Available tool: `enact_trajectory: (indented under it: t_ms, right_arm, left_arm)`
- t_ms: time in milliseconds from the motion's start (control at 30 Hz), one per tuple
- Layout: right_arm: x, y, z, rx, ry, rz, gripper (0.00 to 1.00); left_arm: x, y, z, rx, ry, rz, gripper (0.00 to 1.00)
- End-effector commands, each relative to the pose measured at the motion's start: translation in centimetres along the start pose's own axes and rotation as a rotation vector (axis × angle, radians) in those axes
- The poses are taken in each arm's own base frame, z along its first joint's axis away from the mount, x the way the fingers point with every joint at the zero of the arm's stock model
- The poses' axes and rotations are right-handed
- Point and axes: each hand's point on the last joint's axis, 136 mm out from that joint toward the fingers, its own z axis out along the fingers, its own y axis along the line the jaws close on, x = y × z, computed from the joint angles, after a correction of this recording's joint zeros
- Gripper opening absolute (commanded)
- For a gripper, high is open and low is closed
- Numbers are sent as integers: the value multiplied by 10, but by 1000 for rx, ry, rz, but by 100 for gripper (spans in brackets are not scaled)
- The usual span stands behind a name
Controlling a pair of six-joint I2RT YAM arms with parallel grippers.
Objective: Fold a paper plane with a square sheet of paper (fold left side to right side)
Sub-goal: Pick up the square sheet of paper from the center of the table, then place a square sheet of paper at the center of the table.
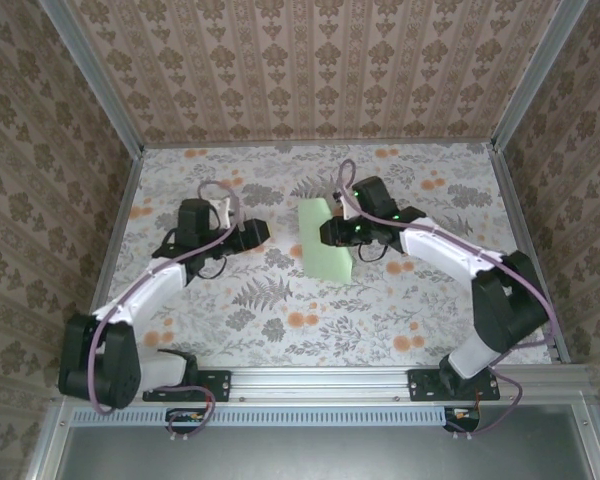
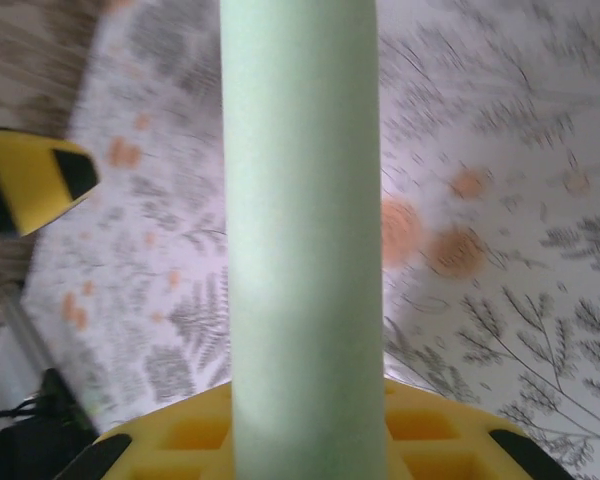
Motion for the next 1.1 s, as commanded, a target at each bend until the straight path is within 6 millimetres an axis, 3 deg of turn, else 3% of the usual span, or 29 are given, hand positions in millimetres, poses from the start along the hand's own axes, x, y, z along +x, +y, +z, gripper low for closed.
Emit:
enact_trajectory:
  t_ms: [0, 300, 533, 900, 967, 1067]
  right_arm:
    - [-18, 44, -39, -189, -76, -141, 25]
    - [-44, 130, -130, -438, -229, -342, 25]
    - [-52, 178, -176, -600, -301, -430, 24]
    - [-51, 192, -188, -685, -307, -444, 24]
    - [-51, 190, -187, -674, -307, -440, 24]
    - [-50, 184, -183, -639, -304, -437, 25]
  left_arm:
    - [-23, -57, -25, 220, -68, 169, 86]
    - [-55, -143, -69, 488, -113, 376, 92]
    - [-57, -176, -79, 586, -84, 457, 93]
    - [-42, -211, -69, 697, -3, 514, 92]
    - [-41, -215, -68, 711, 2, 524, 88]
    - [-41, -220, -71, 724, -5, 536, 72]
